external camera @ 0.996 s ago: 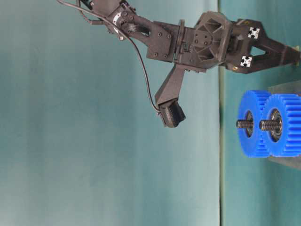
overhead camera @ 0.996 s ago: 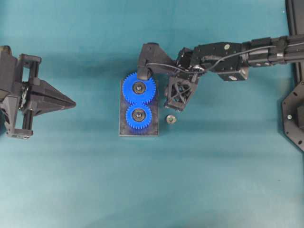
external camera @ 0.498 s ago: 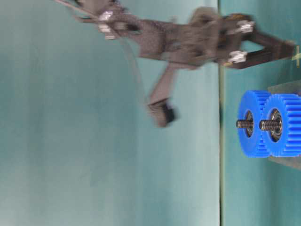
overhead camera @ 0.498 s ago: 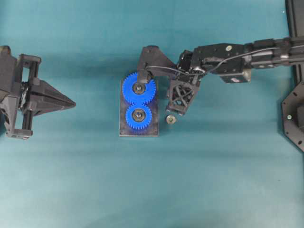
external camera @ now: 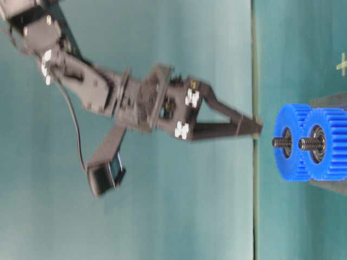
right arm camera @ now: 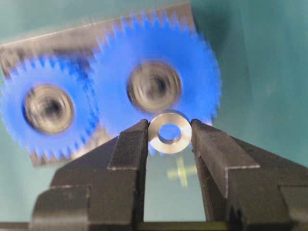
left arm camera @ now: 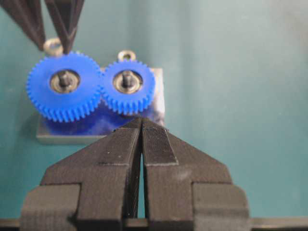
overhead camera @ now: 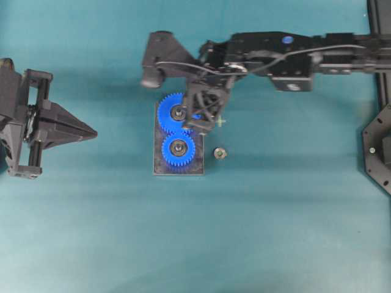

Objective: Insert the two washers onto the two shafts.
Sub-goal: 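Lift the washer and carry it over the upper blue gear's shaft, then lower the washer onto the upper gear shaft and release it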

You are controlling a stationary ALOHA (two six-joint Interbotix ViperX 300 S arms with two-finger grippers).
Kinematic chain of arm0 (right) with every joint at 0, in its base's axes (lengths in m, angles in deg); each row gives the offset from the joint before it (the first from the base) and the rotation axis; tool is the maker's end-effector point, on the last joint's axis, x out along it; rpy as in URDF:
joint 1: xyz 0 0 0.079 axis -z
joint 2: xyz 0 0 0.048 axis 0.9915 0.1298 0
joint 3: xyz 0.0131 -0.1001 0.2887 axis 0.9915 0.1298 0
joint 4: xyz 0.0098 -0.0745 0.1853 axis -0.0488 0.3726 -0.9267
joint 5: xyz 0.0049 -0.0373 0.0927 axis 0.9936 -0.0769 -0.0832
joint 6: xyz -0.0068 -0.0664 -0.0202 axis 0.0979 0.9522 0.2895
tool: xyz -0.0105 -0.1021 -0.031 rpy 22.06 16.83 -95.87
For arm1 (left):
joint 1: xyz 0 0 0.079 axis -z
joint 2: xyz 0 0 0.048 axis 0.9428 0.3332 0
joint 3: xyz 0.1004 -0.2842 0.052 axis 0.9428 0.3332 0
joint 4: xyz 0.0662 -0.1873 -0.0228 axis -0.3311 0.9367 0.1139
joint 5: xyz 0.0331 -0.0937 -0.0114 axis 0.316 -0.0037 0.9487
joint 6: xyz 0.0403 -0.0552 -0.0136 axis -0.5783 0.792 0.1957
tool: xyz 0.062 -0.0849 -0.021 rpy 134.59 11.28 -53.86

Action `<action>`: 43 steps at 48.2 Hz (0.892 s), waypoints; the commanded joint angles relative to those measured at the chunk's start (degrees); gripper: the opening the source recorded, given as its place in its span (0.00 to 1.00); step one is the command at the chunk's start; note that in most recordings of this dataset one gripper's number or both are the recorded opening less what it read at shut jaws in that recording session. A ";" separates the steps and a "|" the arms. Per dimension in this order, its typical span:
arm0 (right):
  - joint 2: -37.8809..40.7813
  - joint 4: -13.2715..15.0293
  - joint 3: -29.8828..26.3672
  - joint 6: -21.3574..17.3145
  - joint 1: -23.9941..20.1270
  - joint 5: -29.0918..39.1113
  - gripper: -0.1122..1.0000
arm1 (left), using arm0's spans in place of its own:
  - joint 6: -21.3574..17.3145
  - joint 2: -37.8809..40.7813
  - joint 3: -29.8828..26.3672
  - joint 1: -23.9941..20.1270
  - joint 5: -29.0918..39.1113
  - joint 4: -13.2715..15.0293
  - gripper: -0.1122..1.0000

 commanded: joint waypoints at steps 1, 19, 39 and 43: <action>0.18 0.09 -3.34 0.79 -0.53 1.23 0.37 | 0.09 -0.09 -0.44 0.09 -0.35 -0.18 0.10; 3.34 0.09 -6.77 1.93 -2.02 4.31 0.37 | 0.09 -0.09 0.18 0.09 -0.53 -0.18 0.10; 4.31 0.70 -6.77 1.85 -0.62 3.87 0.37 | 0.09 -0.97 0.18 0.09 -0.53 -0.09 0.10; 4.22 0.79 -6.86 1.85 -0.53 4.04 0.37 | 0.09 -1.05 0.18 0.09 -0.62 -0.09 0.10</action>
